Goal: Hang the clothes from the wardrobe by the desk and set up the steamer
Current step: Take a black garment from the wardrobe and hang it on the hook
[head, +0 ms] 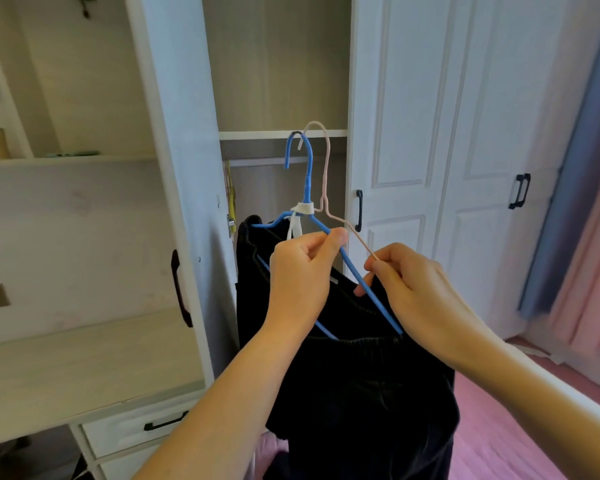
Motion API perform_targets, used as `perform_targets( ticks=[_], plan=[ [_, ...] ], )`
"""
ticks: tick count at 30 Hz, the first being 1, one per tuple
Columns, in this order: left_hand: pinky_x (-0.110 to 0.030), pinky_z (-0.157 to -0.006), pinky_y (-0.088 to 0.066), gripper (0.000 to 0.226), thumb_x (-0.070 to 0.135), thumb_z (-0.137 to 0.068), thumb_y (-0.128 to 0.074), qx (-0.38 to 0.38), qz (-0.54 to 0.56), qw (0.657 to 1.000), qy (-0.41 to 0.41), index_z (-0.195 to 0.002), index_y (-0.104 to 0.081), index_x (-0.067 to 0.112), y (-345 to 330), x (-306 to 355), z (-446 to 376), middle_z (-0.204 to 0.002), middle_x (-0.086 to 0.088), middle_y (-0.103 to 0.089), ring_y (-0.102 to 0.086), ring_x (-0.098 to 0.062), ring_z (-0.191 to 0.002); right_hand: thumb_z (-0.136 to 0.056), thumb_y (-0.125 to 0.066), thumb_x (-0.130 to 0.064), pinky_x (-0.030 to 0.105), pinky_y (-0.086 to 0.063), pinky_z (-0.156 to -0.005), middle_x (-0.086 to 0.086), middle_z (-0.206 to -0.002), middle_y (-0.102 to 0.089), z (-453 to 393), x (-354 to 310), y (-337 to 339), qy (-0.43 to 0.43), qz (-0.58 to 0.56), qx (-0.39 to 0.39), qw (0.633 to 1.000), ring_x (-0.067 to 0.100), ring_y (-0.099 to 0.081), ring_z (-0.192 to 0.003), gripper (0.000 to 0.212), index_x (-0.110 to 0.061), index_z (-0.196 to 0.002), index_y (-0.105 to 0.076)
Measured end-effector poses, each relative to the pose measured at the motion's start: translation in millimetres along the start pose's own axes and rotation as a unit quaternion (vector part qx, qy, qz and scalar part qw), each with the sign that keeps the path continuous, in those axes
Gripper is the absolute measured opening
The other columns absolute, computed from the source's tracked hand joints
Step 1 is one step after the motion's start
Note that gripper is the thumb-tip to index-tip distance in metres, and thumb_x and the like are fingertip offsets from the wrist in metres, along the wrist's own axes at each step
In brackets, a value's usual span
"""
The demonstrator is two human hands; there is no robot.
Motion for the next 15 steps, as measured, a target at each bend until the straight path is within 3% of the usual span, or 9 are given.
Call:
perform_targets(
  ticks=[3, 5, 8, 10, 12, 14, 15],
  plan=[
    [-0.038, -0.079, -0.054, 0.038, 0.038, -0.09, -0.062, 0.007, -0.025, 1.0, -0.001, -0.08, -0.073, 0.004, 4, 12, 15, -0.08, -0.024, -0.068, -0.065, -0.037, -0.081, -0.101, -0.042, -0.025, 0.015, -0.039, -0.047, -0.005, -0.079, -0.073, 18, -8, 4, -0.01, -0.014, 0.002, 1.0, 0.008, -0.046, -0.053, 0.022, -0.02, -0.089, -0.06],
    [-0.035, -0.078, -0.053, 0.036, 0.038, -0.09, -0.063, 0.009, -0.032, 0.999, 0.007, -0.077, -0.074, 0.007, 8, 17, 30, -0.077, -0.02, -0.069, -0.065, -0.035, -0.082, -0.101, -0.042, -0.026, 0.014, -0.04, -0.048, -0.007, -0.078, -0.073, 30, -12, 3, -0.021, -0.018, -0.003, 1.0, 0.008, -0.049, -0.054, 0.022, -0.021, -0.089, -0.06],
    [-0.031, -0.065, -0.049, 0.034, 0.037, -0.089, -0.064, 0.005, -0.038, 0.999, 0.005, -0.073, -0.074, 0.009, 18, 23, 56, -0.065, -0.016, -0.065, -0.058, -0.029, -0.065, -0.099, -0.044, -0.031, 0.014, -0.042, -0.051, -0.009, -0.077, -0.073, 53, -16, -2, -0.039, -0.026, -0.012, 0.999, 0.005, -0.052, -0.053, 0.021, -0.024, -0.089, -0.06],
    [-0.033, -0.057, -0.043, 0.034, 0.037, -0.089, -0.064, 0.005, -0.036, 0.999, 0.007, -0.07, -0.073, 0.01, 25, 26, 73, -0.056, -0.013, -0.057, -0.045, -0.022, -0.053, -0.096, -0.049, -0.033, 0.021, -0.045, -0.057, -0.008, -0.077, -0.073, 71, -20, -6, -0.044, -0.031, -0.02, 0.998, 0.006, -0.056, -0.054, 0.018, -0.024, -0.088, -0.061],
    [-0.024, -0.05, -0.035, 0.035, 0.036, -0.09, -0.064, 0.003, -0.028, 0.999, 0.025, -0.068, -0.071, 0.009, 35, 27, 92, -0.045, 0.0, -0.044, -0.035, -0.01, -0.048, -0.092, -0.055, -0.033, 0.032, -0.05, -0.065, -0.007, -0.075, -0.071, 93, -25, -14, -0.042, -0.026, -0.018, 0.999, 0.016, -0.062, -0.062, 0.013, -0.025, -0.086, -0.062],
    [-0.019, -0.051, -0.034, 0.035, 0.034, -0.09, -0.065, -0.001, -0.003, 0.999, 0.048, -0.068, -0.07, 0.007, 46, 28, 112, -0.044, 0.006, -0.042, -0.034, -0.012, -0.046, -0.09, -0.058, -0.032, 0.032, -0.052, -0.07, -0.006, -0.073, -0.07, 115, -31, -23, -0.039, -0.022, -0.012, 0.999, 0.018, -0.063, -0.068, 0.009, -0.026, -0.084, -0.061],
    [-0.021, -0.053, -0.038, 0.034, 0.033, -0.09, -0.065, -0.005, 0.012, 0.998, 0.061, -0.071, -0.071, 0.006, 52, 30, 121, -0.047, 0.002, -0.051, -0.04, -0.019, -0.048, -0.09, -0.058, -0.031, 0.029, -0.051, -0.068, -0.006, -0.072, -0.069, 125, -34, -28, -0.038, -0.02, -0.009, 0.999, 0.015, -0.063, -0.066, 0.008, -0.027, -0.084, -0.061]
  ],
)
Point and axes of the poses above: each hand's wrist, its own z-axis away from the middle knuckle, its own y-axis out of the back of the hand, x = y × z, the point moved 1 cm from there along -z, towards the middle knuckle
